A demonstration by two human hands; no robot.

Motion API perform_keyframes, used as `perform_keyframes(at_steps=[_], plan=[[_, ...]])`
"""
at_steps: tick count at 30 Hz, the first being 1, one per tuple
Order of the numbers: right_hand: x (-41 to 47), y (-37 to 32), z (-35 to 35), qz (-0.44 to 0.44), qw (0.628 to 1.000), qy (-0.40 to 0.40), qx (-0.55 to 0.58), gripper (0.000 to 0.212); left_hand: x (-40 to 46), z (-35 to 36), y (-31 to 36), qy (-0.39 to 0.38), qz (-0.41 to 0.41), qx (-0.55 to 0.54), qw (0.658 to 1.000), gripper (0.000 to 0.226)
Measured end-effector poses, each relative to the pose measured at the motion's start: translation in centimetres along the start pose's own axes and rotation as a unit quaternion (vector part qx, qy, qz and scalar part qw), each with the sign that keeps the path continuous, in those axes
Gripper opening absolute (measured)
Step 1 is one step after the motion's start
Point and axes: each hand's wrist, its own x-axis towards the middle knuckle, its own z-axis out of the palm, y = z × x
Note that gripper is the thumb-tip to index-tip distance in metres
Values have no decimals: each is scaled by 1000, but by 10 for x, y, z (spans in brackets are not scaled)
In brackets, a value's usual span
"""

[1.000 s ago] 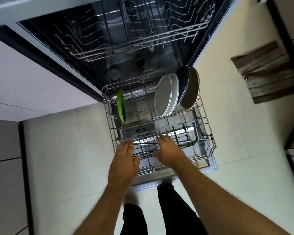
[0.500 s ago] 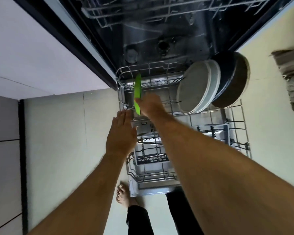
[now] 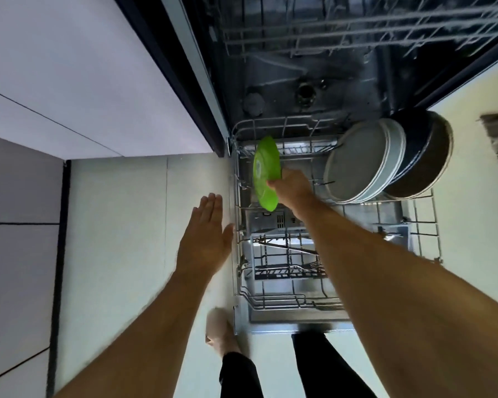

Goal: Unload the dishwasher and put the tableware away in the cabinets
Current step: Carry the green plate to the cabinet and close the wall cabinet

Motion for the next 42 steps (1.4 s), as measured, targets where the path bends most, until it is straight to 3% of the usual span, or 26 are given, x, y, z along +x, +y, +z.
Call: perform_keyframes(at_steps=[6, 13, 18, 22, 25, 29, 34, 42], plan=[[-101, -17, -47, 29, 995, -32, 95, 36, -28, -96, 10, 61, 12, -25, 998, 65], [-240, -76, -84, -25, 973, -50, 226, 27, -100, -225, 25, 123, -12, -81, 989, 58], [-322, -111, -90, -56, 956, -95, 271, 10, -156, -275, 22, 135, -58, -169, 975, 48], [-366, -143, -90, -84, 939, -153, 296, 24, -179, -310, 21, 152, -65, -240, 957, 42], [-391, -166, -90, -119, 929, -173, 306, 27, -190, -339, 16, 183, -49, -296, 936, 56], [-413, -188, -96, -141, 907, -205, 341, 29, -208, -379, 13, 231, -43, -360, 903, 38], [-440, -223, -100, -172, 877, -270, 357, 27, -230, -420, 7, 267, -37, -399, 877, 37], [-490, -307, -94, -249, 870, -316, 284, 24, -284, -484, 0, 365, -66, -486, 791, 36]])
